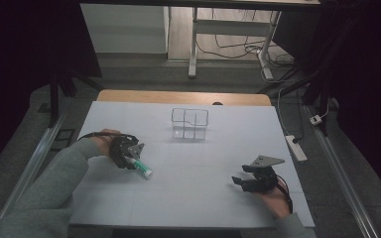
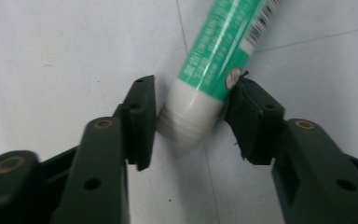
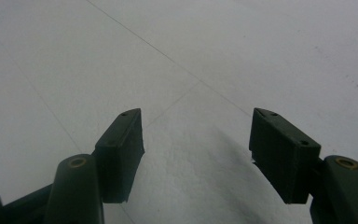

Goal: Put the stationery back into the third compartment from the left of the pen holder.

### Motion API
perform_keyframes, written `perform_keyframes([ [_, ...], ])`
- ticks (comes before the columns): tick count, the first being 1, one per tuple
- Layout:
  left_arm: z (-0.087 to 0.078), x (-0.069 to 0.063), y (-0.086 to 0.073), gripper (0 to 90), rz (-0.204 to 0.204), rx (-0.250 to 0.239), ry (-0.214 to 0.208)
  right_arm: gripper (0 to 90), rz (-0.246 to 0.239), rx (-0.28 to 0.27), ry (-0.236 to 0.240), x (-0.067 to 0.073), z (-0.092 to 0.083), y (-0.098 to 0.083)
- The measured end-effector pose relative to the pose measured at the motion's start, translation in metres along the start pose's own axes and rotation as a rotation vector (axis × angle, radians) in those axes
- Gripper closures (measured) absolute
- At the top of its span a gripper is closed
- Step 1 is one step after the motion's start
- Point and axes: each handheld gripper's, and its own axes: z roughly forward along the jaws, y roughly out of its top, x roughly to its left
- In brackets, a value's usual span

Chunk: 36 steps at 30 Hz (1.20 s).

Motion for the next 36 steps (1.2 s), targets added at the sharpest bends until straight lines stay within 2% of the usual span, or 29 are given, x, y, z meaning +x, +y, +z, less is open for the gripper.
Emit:
perform_keyframes([
  [3,-0.001,-0.001,0.000,62.4,0.010,0.004,-0.008,33.9,0.002,0.002,0.002,0.000,0.000,0.000],
  [6,-0.002,-0.002,0.001,63.9,0.015,0.006,-0.020,33.9,0.000,0.001,0.000,0.000,0.000,0.000],
  [9,-0.007,-0.003,0.000,64.2,-0.003,-0.021,-0.007,33.9,0.002,-0.002,-0.002,0.000,0.000,0.000],
  [11,-0.011,-0.004,-0.001,64.2,-0.041,-0.058,0.001,33.9,0.003,-0.005,0.002,-0.001,-0.001,0.000],
  [15,-0.018,-0.008,-0.003,64.2,-0.116,-0.104,0.044,33.9,0.001,-0.007,0.004,-0.001,-0.001,0.000],
  [18,-0.022,-0.014,0.003,64.1,-0.192,-0.121,0.070,33.9,-0.001,-0.011,0.005,-0.001,-0.002,0.000],
  [25,-0.025,-0.030,0.024,64.1,-0.287,-0.137,0.106,34.1,0.000,-0.026,0.002,0.001,-0.003,0.001],
  [27,-0.025,-0.033,0.026,64.1,-0.343,-0.148,0.115,34.1,-0.002,-0.028,0.002,0.001,-0.004,0.001],
  [30,-0.027,-0.037,0.029,64.1,-0.395,-0.153,0.136,34.1,-0.005,-0.029,0.001,0.002,-0.004,0.002],
  [33,-0.028,-0.040,0.031,64.1,-0.466,-0.177,0.149,34.1,-0.007,-0.033,0.001,0.002,-0.004,0.002],
  [36,-0.028,-0.041,0.033,64.1,-0.513,-0.193,0.161,34.2,-0.010,-0.039,0.000,0.003,-0.005,0.003],
])
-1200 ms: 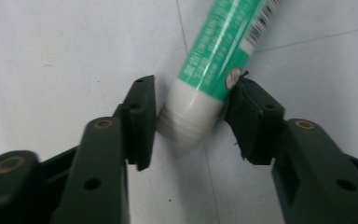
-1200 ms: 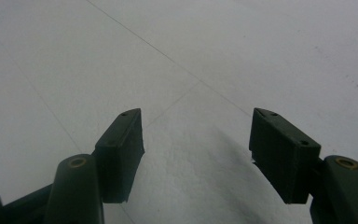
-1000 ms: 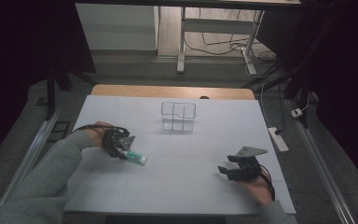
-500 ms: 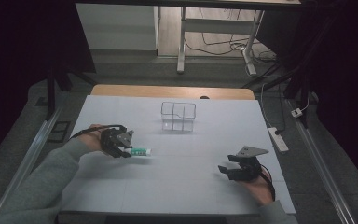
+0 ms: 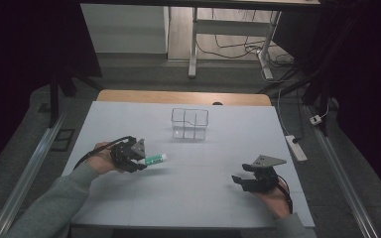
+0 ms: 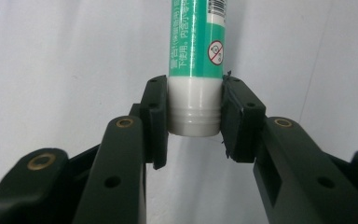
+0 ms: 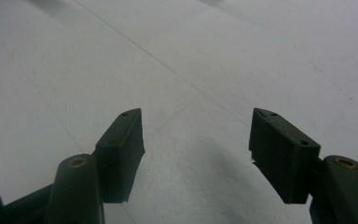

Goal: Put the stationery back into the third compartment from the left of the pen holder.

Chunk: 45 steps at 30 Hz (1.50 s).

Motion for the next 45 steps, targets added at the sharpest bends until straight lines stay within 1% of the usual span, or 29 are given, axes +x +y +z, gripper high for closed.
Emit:
perform_keyframes([
  [1,0.000,-0.001,0.001,64.1,-0.018,-0.002,0.002,34.3,0.001,-0.003,0.001,0.000,0.000,0.000],
  [3,0.001,-0.002,0.002,64.1,-0.038,-0.007,0.001,34.3,0.002,-0.013,0.008,0.001,0.000,0.001],
  [8,0.004,-0.008,0.008,64.1,-0.055,-0.024,0.005,34.1,-0.024,-0.020,0.015,0.007,0.000,0.005],
  [9,0.004,-0.009,0.010,64.1,-0.064,-0.029,0.007,34.1,-0.027,-0.022,0.017,0.008,0.001,0.005],
  [12,0.007,-0.012,0.013,64.1,-0.086,-0.047,-0.003,34.1,-0.035,-0.022,0.017,0.009,0.001,0.006],
  [15,0.011,-0.014,0.018,64.1,-0.099,-0.044,-0.020,34.1,-0.039,-0.034,0.021,0.012,0.000,0.008],
  [20,0.018,-0.017,0.025,64.1,-0.132,-0.065,-0.041,34.1,-0.060,-0.041,0.028,0.018,0.001,0.012],
  [23,0.023,-0.019,0.028,64.1,-0.129,-0.050,-0.052,34.1,-0.064,-0.047,0.040,0.021,0.002,0.014],
  [25,0.026,-0.020,0.030,64.1,-0.133,-0.049,-0.061,34.1,-0.074,-0.045,0.041,0.024,0.002,0.016],
  [33,0.033,-0.025,0.042,64.2,-0.147,-0.063,-0.073,34.1,-0.105,-0.066,0.076,0.038,0.006,0.028],
  [36,0.036,-0.027,0.047,64.1,-0.142,-0.051,-0.074,34.1,-0.126,-0.065,0.087,0.044,0.009,0.034],
  [38,0.038,-0.028,0.050,64.1,-0.146,-0.054,-0.081,34.3,-0.142,-0.063,0.091,0.047,0.012,0.038],
  [41,0.040,-0.028,0.053,64.2,-0.153,-0.060,-0.092,34.3,-0.151,-0.060,0.101,0.051,0.015,0.042],
  [45,0.042,-0.029,0.055,64.1,-0.151,-0.062,-0.103,34.2,-0.166,-0.056,0.109,0.055,0.019,0.046],
])
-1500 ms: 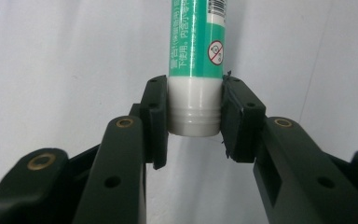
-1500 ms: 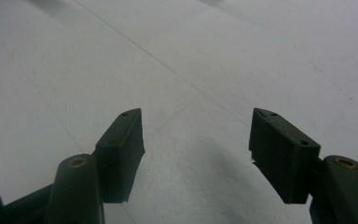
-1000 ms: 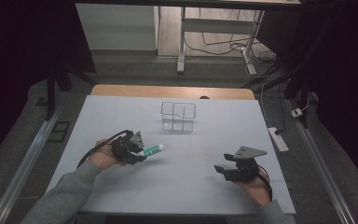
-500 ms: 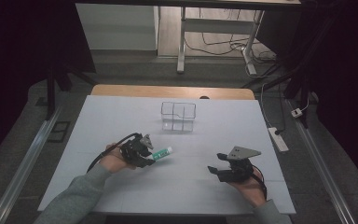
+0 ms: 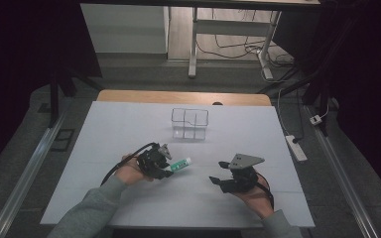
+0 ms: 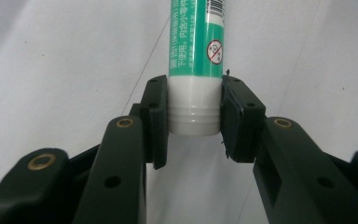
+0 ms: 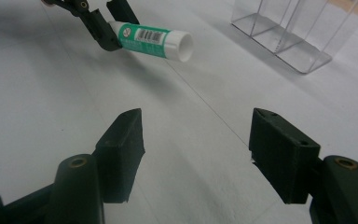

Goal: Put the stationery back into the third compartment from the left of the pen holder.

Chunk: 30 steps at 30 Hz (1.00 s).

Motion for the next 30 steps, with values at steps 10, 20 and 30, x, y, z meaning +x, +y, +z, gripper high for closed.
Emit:
perform_keyframes([
  [10,0.007,-0.005,0.007,64.2,0.012,0.001,-0.022,34.2,-0.058,0.020,0.014,0.009,0.014,0.012],
  [20,0.009,-0.010,0.016,64.3,0.027,0.005,-0.042,35.1,-0.142,0.056,0.029,0.020,0.034,0.034],
  [30,0.012,-0.012,0.018,64.2,0.034,0.015,-0.052,35.6,-0.241,0.132,0.015,0.027,0.053,0.046],
])
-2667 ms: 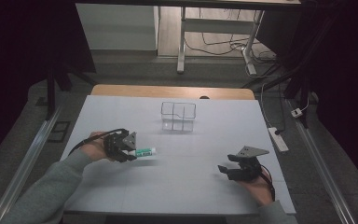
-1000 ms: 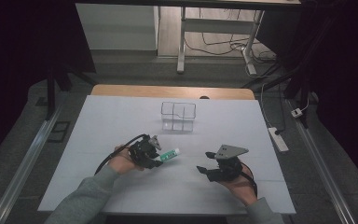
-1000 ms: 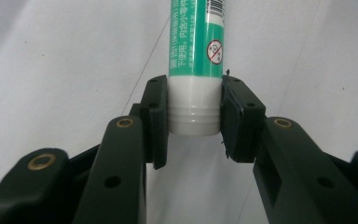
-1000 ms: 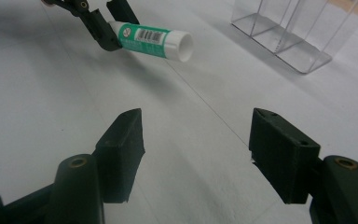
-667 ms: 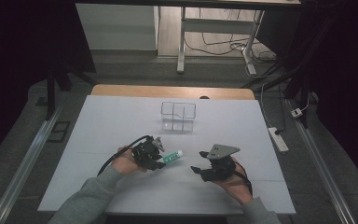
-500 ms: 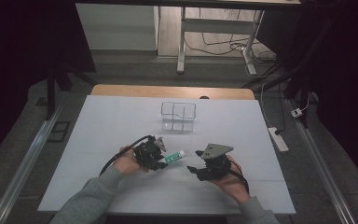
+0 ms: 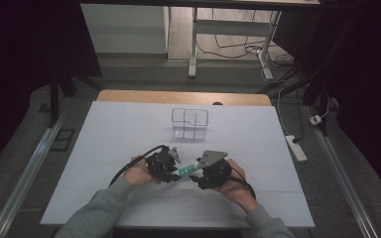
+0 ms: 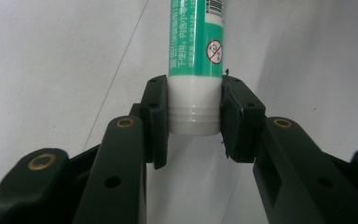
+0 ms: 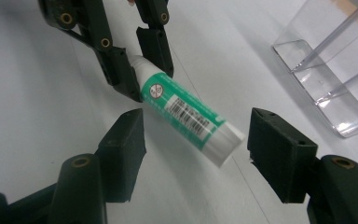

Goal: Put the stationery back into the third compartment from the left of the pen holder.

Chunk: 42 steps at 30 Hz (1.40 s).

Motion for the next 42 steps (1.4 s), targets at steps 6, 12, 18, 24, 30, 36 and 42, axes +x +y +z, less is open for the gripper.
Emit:
perform_keyframes([
  [6,-0.001,-0.001,0.000,64.3,0.017,0.003,-0.012,37.1,-0.063,0.053,0.004,0.003,0.009,0.008],
  [12,-0.002,-0.004,0.001,64.3,0.043,0.021,-0.025,41.5,-0.153,0.141,0.025,0.007,0.021,0.010],
  [18,-0.002,-0.007,0.001,64.3,0.061,0.021,-0.042,48.9,-0.233,0.196,0.013,0.013,0.027,0.006],
  [24,-0.008,-0.005,0.000,64.3,0.087,0.007,-0.061,57.2,-0.379,0.225,-0.001,0.018,0.032,0.005],
  [30,-0.017,-0.004,-0.003,63.6,0.093,-0.067,-0.051,62.0,-0.416,0.200,0.002,0.019,0.031,0.003],
  [36,-0.024,-0.001,-0.006,54.4,0.064,-0.136,-0.008,64.8,-0.367,0.158,-0.001,0.019,0.026,0.003],
  [42,-0.030,0.001,-0.009,40.8,0.024,-0.200,0.032,64.9,-0.268,0.120,0.005,0.012,0.020,0.000],
])
